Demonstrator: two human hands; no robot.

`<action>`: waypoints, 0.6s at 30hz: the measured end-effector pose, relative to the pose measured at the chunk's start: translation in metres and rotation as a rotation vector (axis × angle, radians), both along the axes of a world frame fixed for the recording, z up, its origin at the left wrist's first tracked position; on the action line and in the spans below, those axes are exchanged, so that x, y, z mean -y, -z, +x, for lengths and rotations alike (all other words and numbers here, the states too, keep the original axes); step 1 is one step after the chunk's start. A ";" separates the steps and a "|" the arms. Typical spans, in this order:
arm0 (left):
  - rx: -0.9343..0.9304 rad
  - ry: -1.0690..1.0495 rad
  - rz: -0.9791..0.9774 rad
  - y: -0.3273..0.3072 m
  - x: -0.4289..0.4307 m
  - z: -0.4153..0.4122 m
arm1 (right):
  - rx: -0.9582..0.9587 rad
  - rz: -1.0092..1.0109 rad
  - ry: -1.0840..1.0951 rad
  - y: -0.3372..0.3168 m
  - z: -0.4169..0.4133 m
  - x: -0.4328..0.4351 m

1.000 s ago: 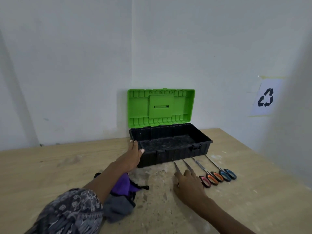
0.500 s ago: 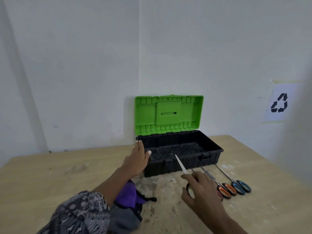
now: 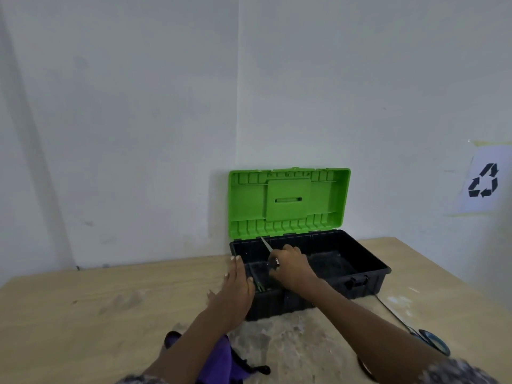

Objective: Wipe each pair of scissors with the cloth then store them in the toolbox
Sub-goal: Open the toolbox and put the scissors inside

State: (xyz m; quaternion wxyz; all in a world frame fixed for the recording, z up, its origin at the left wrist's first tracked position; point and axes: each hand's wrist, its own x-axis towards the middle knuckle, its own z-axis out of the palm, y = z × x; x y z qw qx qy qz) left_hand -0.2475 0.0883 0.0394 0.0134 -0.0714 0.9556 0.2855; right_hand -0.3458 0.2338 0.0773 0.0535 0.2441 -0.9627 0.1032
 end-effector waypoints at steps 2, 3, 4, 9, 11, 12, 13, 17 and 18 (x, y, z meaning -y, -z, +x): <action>0.004 0.007 -0.016 -0.002 -0.001 0.002 | 0.111 0.032 0.016 0.004 -0.014 0.005; 0.005 0.012 -0.023 -0.001 -0.001 0.002 | 0.149 0.057 0.024 0.006 -0.019 0.007; 0.001 0.013 -0.027 -0.002 -0.001 0.002 | 0.180 0.067 0.033 0.009 -0.024 0.010; 0.006 0.015 -0.009 -0.003 -0.002 0.002 | 0.265 0.117 0.043 0.027 -0.043 0.018; -0.008 -0.001 0.010 -0.001 0.000 0.000 | 0.299 0.139 0.044 0.034 -0.050 0.018; -0.006 -0.001 0.002 -0.001 0.001 0.000 | 0.312 0.142 0.052 0.031 -0.048 0.017; 0.024 -0.002 -0.005 0.000 0.002 -0.001 | 0.321 0.139 0.061 0.026 -0.042 0.015; 0.017 0.011 -0.010 -0.001 0.003 0.000 | 0.373 0.145 0.065 0.011 -0.030 0.009; 0.017 0.011 -0.004 -0.001 0.002 0.000 | 0.369 0.153 0.072 0.010 -0.031 0.008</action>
